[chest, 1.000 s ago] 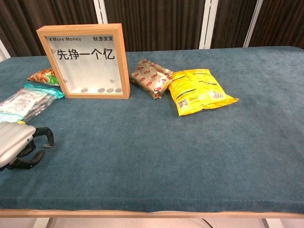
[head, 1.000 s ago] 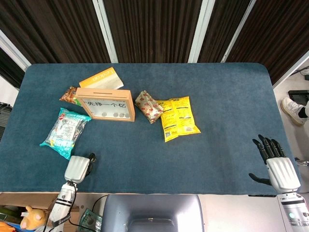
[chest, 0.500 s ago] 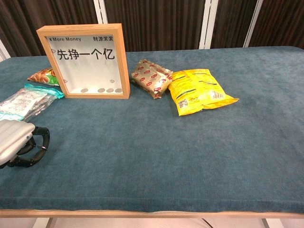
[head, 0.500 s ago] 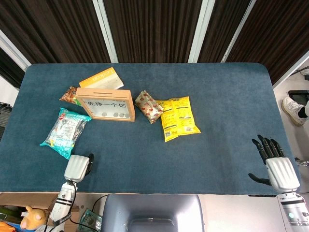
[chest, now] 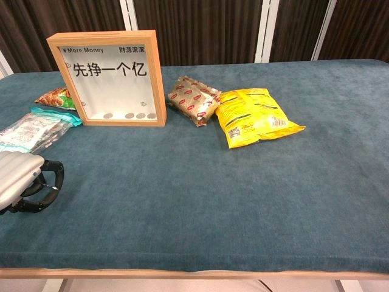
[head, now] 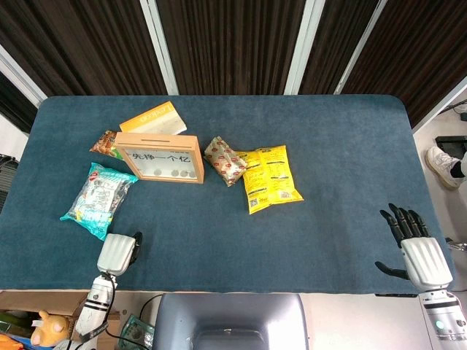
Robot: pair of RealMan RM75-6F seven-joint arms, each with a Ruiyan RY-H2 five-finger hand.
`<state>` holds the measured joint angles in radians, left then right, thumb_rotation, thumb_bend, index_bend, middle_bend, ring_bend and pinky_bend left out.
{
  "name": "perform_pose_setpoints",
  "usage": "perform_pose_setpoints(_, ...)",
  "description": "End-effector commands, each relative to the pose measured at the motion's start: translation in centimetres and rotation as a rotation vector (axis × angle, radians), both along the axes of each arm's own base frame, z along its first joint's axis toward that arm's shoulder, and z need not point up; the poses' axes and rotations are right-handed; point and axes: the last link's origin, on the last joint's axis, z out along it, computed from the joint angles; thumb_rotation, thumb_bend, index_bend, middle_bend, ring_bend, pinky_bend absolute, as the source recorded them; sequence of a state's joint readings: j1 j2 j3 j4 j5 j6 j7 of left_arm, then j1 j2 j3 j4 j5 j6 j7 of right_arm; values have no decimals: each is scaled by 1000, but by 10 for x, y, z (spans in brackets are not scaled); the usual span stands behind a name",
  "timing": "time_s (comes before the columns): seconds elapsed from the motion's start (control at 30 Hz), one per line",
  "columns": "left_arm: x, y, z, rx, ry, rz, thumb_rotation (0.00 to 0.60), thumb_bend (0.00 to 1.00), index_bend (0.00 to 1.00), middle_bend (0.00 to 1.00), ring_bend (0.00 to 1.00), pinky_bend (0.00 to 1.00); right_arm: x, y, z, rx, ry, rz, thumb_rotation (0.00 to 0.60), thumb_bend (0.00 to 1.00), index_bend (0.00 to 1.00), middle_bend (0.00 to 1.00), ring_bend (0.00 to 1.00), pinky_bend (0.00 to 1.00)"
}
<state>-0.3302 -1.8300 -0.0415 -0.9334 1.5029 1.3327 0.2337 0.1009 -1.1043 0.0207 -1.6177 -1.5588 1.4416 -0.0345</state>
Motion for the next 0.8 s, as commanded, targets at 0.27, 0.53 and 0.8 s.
perform_pose_setpoints(0.27,5,2,13,17,-68,-17,600,665,707,1000,1000,1000,0,0,-1,3,5,1,600,178,0,0,0,0)
perform_pose_setpoints(0.53,40,17,49,71,-272,-59,600,677,710,1000,1000,1000,0,-1,-2,4,5,-2,600,177,0,0,0,0)
perform_pose_setpoints(0.8,111,47,122,93,-496,-67,600,701,715,1000,1000,1000,-4,-5,2,6,-16,-23,600,177,0,0,0,0)
